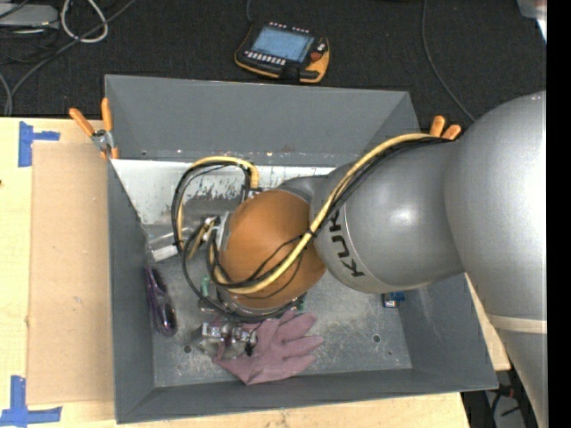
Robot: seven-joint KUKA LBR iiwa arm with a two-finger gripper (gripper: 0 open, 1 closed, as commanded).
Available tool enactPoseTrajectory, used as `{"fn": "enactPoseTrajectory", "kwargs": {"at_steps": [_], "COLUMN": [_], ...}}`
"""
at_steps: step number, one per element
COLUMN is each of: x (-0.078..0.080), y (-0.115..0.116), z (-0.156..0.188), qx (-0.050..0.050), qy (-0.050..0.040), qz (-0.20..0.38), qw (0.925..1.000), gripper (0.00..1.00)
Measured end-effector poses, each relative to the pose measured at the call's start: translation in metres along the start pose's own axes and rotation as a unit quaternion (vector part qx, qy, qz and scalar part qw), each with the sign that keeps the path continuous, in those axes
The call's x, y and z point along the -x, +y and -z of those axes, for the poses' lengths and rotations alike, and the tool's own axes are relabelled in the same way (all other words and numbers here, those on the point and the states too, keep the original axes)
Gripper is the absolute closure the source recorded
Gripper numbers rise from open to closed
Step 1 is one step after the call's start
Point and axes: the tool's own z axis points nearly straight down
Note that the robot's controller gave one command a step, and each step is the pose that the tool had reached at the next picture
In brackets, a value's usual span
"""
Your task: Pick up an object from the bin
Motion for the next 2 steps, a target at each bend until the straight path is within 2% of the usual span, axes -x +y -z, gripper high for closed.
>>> {"fn": "enactPoseTrajectory", "kwargs": {"at_steps": [1,2], "x": [0.000,-0.001], "y": [0.000,0.003], "z": [0.000,0.036], "qx": [0.000,0.006], "qy": [-0.0002,0.0025], "qz": [-0.002,-0.002], "qw": [1.0000,1.0000], "gripper": [1.00,1.00]}}
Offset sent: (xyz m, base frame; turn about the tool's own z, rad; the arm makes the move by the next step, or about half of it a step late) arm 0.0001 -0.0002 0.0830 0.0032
